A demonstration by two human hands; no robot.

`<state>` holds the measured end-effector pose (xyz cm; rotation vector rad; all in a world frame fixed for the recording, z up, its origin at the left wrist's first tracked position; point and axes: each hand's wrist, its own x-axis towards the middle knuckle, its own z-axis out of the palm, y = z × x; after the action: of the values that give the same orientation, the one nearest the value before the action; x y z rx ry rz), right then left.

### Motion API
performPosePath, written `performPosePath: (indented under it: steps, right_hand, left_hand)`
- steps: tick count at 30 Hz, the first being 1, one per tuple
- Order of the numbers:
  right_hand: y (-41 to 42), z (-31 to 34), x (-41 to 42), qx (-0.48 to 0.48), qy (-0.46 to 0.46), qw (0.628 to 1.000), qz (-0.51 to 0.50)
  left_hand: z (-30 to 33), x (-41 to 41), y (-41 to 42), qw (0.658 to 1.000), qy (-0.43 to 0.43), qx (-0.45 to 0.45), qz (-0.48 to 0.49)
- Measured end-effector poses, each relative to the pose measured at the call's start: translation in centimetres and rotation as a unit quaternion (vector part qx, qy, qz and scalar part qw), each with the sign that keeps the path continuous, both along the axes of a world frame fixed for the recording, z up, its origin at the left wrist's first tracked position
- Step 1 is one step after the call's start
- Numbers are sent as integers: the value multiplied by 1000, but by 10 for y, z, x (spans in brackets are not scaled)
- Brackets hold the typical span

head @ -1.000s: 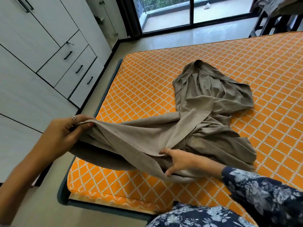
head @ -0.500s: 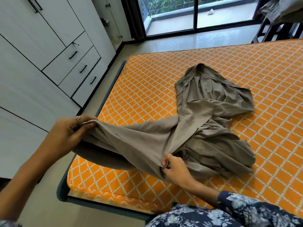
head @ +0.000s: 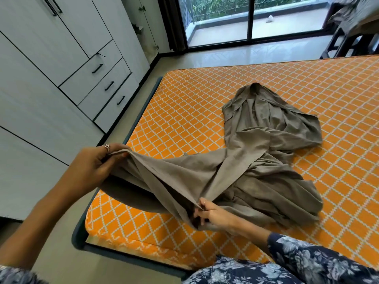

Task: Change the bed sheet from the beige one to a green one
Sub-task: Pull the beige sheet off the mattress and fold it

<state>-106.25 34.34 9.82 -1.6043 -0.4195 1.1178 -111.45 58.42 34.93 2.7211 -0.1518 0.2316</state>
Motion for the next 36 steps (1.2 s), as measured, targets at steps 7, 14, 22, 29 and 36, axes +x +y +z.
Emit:
performPosePath:
  steps: [7,14,22,29,36]
  right_hand:
    - [-7,-1,12,-51,8,992,115]
    - [3,-3,12,-58,-43,992,105]
    - [-14,2,35,-22,-70,993,89]
    - [-50,21,60,-56,-109,989,82]
    - [-23,5,16,-69,-196,975,79]
  left_hand:
    - [-4,5,-2,1000,7,-1,-10]
    - [-5,8,1,1000,2,-3,-11]
    - [-2,4,4,1000,-7,-6,-7]
    - [-6,4,4,1000,-12,1,-20]
    - [-3,10,-3,999,-18,-9,-26]
